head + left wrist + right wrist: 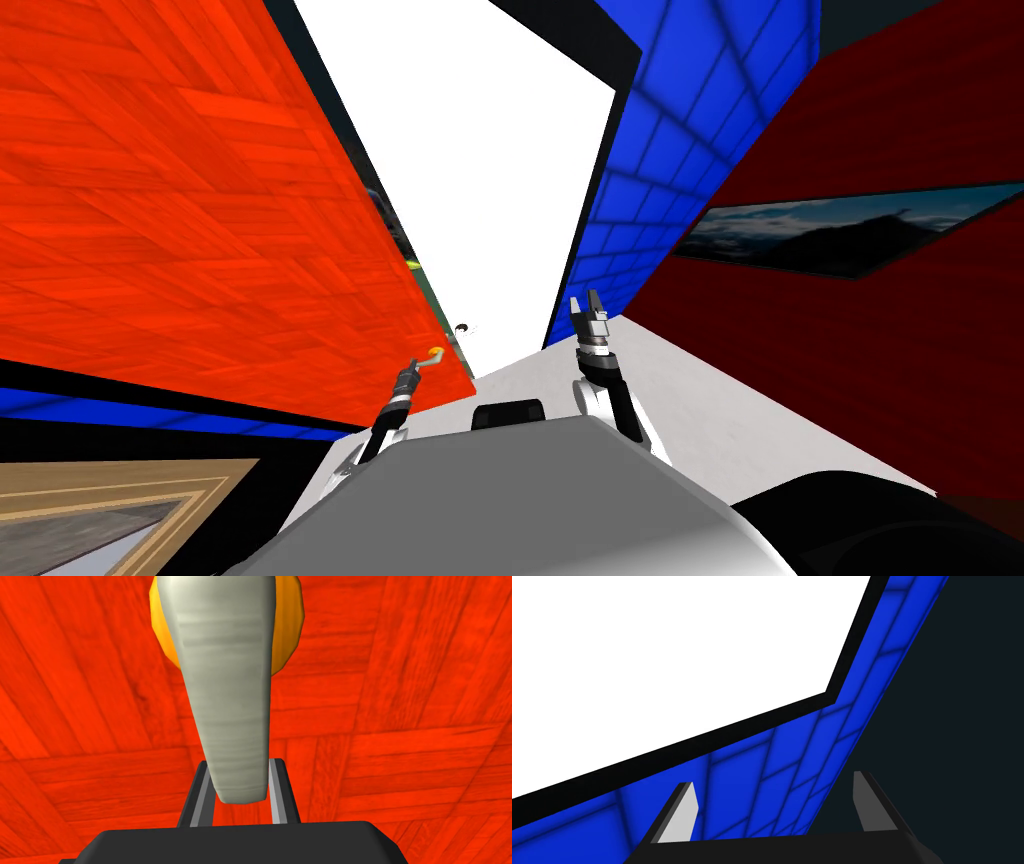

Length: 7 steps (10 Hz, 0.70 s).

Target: Pull the door open

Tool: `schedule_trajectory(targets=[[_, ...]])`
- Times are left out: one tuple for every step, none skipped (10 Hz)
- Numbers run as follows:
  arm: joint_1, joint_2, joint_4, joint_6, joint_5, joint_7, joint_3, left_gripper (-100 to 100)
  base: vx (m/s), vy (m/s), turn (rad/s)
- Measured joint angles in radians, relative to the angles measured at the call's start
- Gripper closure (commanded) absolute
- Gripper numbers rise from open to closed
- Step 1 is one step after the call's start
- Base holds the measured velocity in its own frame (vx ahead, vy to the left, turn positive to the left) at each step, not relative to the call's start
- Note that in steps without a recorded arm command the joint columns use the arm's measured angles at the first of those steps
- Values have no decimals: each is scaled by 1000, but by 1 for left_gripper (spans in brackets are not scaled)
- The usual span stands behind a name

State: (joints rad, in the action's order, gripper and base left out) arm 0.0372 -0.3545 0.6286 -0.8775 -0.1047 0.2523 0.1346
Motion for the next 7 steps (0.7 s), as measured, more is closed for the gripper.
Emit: schedule_trajectory(targets=[[-1,-11,-7,-16,4,19,-10,100,-194,25,-211],[-8,-18,-35,-43,9,35,-21,100,-123,33,-54],[-5,-17,-30,-45,12,41,-28,100,-126,39,-131],[11,-14,-4,-42,16,47,-37,100,-146,57,-150],[-12,-21,-52,-73,21,61,-48,100,-99,41,-62],[-19,-24,-66,-88,24,70,-55,100,-26,14,7],[-6,-21,-44,-79,24,70,-56,100,7,-3,18]])
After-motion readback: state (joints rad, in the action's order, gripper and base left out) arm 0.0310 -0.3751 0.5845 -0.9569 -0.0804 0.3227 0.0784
